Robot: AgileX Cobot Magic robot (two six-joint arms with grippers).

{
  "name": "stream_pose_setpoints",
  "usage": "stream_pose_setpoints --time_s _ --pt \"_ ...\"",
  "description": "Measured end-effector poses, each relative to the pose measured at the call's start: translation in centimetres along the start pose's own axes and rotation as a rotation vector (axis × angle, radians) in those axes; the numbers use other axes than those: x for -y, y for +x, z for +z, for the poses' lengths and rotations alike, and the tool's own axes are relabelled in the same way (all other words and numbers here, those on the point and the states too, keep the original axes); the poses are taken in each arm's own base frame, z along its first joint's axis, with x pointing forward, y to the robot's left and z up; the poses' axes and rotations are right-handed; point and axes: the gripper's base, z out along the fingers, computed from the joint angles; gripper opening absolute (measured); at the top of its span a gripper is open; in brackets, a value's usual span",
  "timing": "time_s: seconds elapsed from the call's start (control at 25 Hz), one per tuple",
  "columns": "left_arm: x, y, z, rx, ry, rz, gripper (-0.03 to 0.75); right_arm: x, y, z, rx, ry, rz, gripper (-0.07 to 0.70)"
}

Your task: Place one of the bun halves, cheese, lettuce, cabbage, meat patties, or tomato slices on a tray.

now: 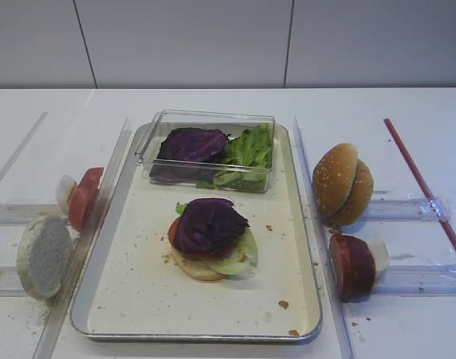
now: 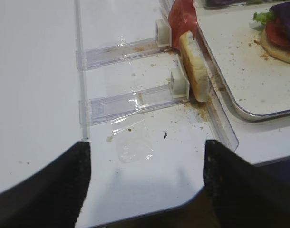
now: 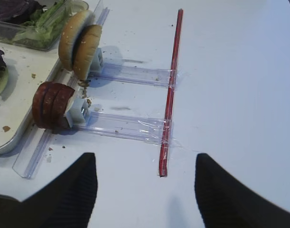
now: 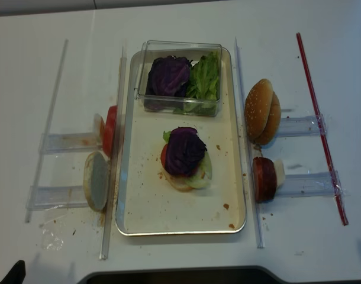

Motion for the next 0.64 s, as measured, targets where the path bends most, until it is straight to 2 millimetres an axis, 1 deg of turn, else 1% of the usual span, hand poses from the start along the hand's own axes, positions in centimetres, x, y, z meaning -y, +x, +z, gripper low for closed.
stream_pose_setpoints --time_s 0.64 --pt "0.0 0.0 0.0 0.0 0.0 0.0 0.459 0.0 0.0 0.0 0.0 0.0 0.0 0.453"
